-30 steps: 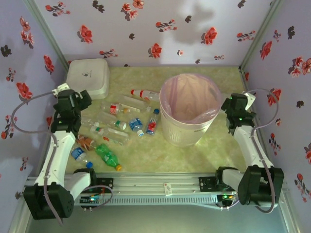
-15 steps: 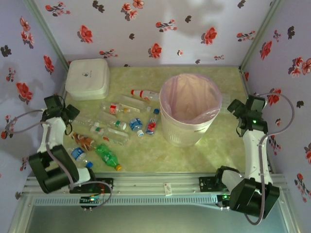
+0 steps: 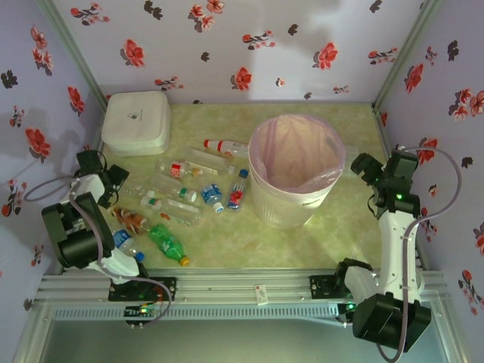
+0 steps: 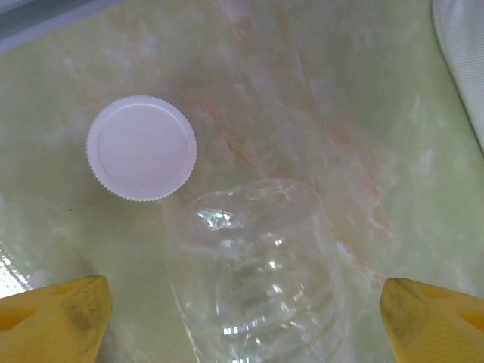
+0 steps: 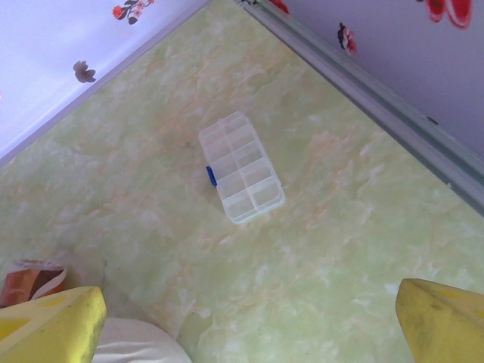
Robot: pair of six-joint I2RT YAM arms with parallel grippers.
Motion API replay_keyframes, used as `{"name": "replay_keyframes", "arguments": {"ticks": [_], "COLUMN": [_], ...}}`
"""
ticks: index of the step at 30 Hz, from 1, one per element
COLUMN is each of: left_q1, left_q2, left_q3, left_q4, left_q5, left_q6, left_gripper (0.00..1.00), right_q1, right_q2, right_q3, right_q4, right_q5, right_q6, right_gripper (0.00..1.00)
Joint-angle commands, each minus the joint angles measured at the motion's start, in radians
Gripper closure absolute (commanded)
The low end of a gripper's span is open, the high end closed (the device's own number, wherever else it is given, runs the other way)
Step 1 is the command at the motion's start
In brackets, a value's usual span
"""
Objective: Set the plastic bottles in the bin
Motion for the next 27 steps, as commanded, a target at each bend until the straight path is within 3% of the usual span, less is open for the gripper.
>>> {"name": "replay_keyframes", "arguments": {"ticks": [1, 8, 14, 27], "left_q1": [0.006, 0.006, 0.007, 0.006], "left_q2": [0.062, 0.115, 0.125, 0.075], "left_q3": [0.017, -0.001, 0.009, 0.062], "left_q4": [0.044, 0.116, 0.137, 0.121], "left_q5": [0.031, 0.054, 0.054, 0.096], "left_q6": [-0.05, -0.1, -0.103, -0.089], "left_gripper": [0.09, 0.19, 0.35, 0.5], "right_q1": [-0.004, -0.005, -0.004, -0.002], "right_q2": [-0.025, -0.079, -0.081, -0.063], "right_q3": [0.045, 0.092, 0.163, 0.378], "right_q4": [-0.013, -0.054, -0.097, -0.176], "right_q5": [-0.044, -0.059, -0.083, -0.174], "right_q6": [0.006, 0.007, 0.004, 0.009], "right_gripper": [0.01, 0.01, 0.01, 0.01]}}
